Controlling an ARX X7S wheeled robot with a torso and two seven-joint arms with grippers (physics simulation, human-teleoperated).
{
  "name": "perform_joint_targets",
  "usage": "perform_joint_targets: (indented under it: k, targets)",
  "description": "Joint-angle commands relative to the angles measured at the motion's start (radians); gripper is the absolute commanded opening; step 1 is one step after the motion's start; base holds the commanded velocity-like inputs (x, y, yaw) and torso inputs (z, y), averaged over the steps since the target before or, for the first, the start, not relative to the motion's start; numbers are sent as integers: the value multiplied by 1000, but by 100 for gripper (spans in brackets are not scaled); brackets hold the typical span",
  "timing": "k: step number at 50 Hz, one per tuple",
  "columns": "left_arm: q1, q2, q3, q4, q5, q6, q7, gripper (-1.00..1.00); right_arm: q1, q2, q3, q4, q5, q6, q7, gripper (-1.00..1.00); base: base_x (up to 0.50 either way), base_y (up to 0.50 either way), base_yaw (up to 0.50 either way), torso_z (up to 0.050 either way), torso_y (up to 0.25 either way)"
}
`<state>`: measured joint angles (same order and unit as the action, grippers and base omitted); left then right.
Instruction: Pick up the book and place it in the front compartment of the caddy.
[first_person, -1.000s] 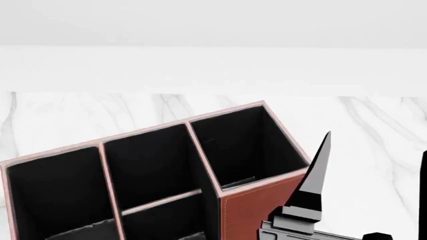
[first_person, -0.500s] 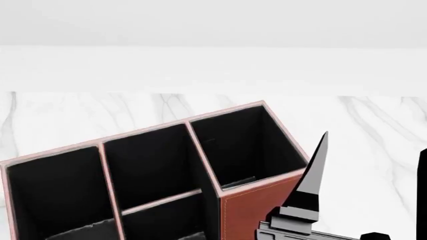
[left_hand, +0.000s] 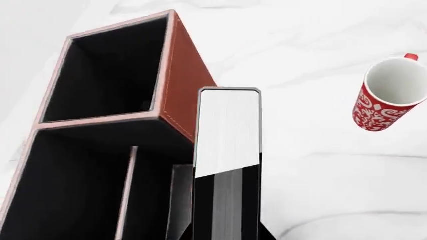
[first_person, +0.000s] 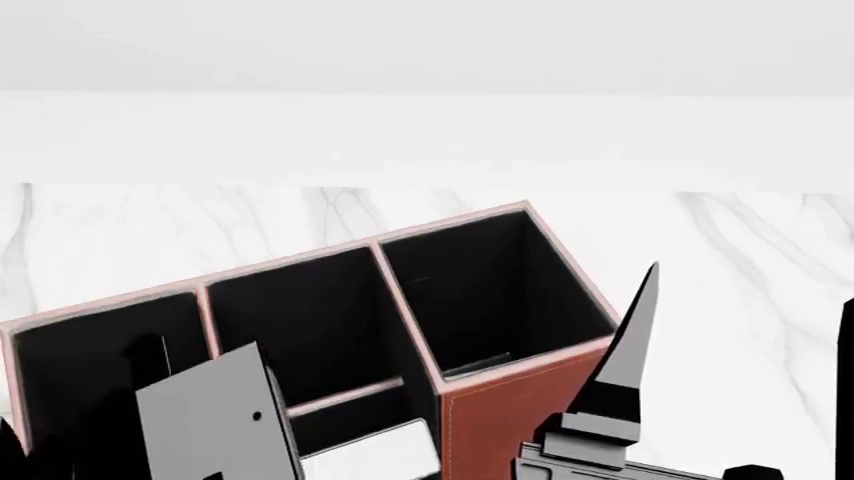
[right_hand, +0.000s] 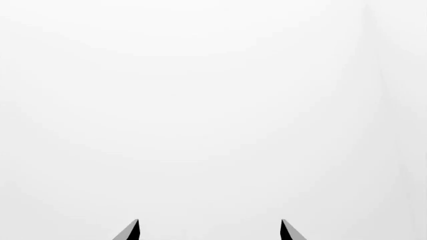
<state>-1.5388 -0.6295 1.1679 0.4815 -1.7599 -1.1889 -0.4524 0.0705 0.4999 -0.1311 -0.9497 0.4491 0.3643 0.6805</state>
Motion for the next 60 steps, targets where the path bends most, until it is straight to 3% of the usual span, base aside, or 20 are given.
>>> perform_joint_targets:
  k: [1, 26, 33, 34, 56, 60]
  targets:
    - [-138, 34, -83, -71, -4, -52, 96, -100, 2, -16, 17, 0, -15, -2, -30, 100, 0, 0, 0, 0, 0]
    - [-314, 57, -81, -191, 337, -49, 488, -100, -8, 0, 45, -10, 12, -14, -15, 100, 0, 0, 0, 0, 1]
    - [-312, 63, -81, -264, 307, -70, 441, -100, -14, 3, 51, -8, 14, -25, -13, 100, 0, 0, 0, 0, 1]
    - [-321, 66, -61, -272, 349, -66, 486, -100, -15, 4, 52, -9, 16, -25, -13, 100, 0, 0, 0, 0, 0]
    - [-326, 100, 9, -380, 456, -47, 562, -100, -14, 11, 46, -1, 20, -35, -8, 100, 0, 0, 0, 1, 1]
    - [-322, 102, 51, -390, 509, -27, 620, -100, -13, 13, 46, 1, 21, -37, -7, 100, 0, 0, 0, 0, 0]
